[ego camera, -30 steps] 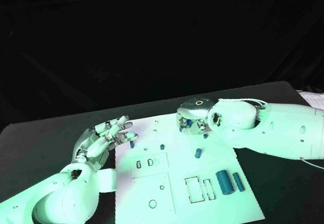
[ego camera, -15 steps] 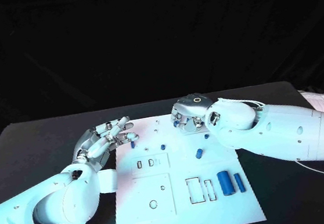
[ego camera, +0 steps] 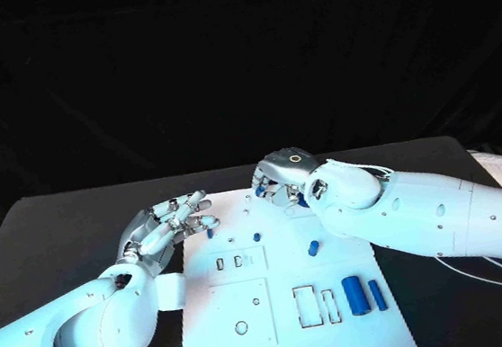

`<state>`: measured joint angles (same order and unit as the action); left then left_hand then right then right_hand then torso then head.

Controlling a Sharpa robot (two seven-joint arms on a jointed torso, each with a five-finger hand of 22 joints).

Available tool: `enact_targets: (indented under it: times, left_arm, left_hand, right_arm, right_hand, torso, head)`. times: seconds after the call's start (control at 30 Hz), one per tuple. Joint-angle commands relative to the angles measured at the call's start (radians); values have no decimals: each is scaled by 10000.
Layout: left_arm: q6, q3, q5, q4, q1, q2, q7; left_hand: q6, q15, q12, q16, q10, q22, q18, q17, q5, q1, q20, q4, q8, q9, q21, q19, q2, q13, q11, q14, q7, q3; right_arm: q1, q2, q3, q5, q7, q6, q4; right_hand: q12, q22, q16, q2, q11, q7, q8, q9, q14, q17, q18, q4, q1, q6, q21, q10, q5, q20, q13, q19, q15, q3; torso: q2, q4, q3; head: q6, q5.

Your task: Assemble the parts on the task board

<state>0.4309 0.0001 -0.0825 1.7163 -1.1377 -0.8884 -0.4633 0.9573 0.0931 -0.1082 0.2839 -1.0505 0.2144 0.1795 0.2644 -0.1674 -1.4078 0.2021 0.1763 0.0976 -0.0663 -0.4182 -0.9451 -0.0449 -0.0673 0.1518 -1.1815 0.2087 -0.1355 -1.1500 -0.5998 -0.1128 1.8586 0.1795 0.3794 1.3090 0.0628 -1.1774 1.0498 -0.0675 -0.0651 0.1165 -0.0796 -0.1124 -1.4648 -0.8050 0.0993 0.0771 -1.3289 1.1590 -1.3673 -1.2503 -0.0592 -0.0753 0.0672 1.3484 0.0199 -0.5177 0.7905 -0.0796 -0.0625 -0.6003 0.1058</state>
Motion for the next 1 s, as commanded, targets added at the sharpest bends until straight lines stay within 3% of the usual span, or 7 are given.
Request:
enact_targets:
  times: [0.03, 0.37, 0.47, 0.67, 1.0]
  left_arm:
    - [-218, 18, -18, 52, -19, 6, -62]
    - [-220, 29, 2, 70, -37, 16, -61]
    - [-225, 31, 7, 76, -40, 21, -61]
    - [-218, 33, 11, 77, -43, 20, -62]
    - [-221, 37, 15, 89, -57, 21, -52]
  left_hand:
    - [-20, 5, 42, 12, 34, 10, 0, 12, 24, -4, -2, -85, -45, 15, -60, 35, 79, 12, 33, 49, 33, 1]
    - [-20, 5, 42, 12, 34, 10, 0, 12, 24, -4, -2, -85, -45, 15, -60, 35, 79, 12, 33, 49, 33, 1]
    - [-20, 5, 42, 12, 34, 10, 0, 12, 24, -4, -2, -85, -45, 15, -60, 35, 79, 12, 33, 49, 33, 1]
    - [-23, 9, 54, 0, 37, 10, -2, 21, 24, -8, 0, -97, -54, 14, -57, 50, 80, 12, 36, 69, 33, -4]
    - [-23, 9, 54, 0, 37, 10, -2, 21, 24, -8, 0, -97, -54, 14, -57, 50, 80, 12, 36, 69, 33, -4]
  right_arm:
    - [-19, 133, -2, -16, -56, 88, -103]
    - [-33, 567, 6, -17, -211, -156, -581]
    - [-32, 673, 15, -12, -253, -216, -709]
    - [-31, 822, 28, 9, -273, -359, -872]
    - [-31, 982, 48, 185, -36, -532, -1053]
  right_hand:
    - [-16, -15, 58, 151, 51, 67, 29, -16, -195, -9, -194, 16, -241, 2, -55, -58, 23, -52, 14, 24, 13, -58]
    - [-19, -26, 80, 136, 45, 75, 44, -21, -192, -29, -195, 18, -239, -10, -64, -36, 17, -59, 10, 22, 10, -64]
    - [-21, -33, 77, 131, 42, 79, 50, -22, -189, -20, -196, 21, -241, -16, -68, -25, 15, -62, 8, 23, 8, -67]
    - [-22, -32, 89, 124, 39, 83, 57, -23, -188, -32, -196, 24, -243, -22, -69, -16, 14, -64, 7, 19, 6, -70]
    - [-25, 20, 55, 56, 7, 109, 104, -34, -150, 50, -182, -15, -162, -68, -50, 67, 22, -90, -4, -39, -25, -37]
  torso:
    - [37, -36, -21]
    - [70, -55, -7]
    - [74, -63, -24]
    - [80, -34, -19]
    - [99, -42, -31]
  head:
    - [17, 2]
    - [21, -111]
    - [-12, -110]
    - [-29, -166]
    - [-41, -130]
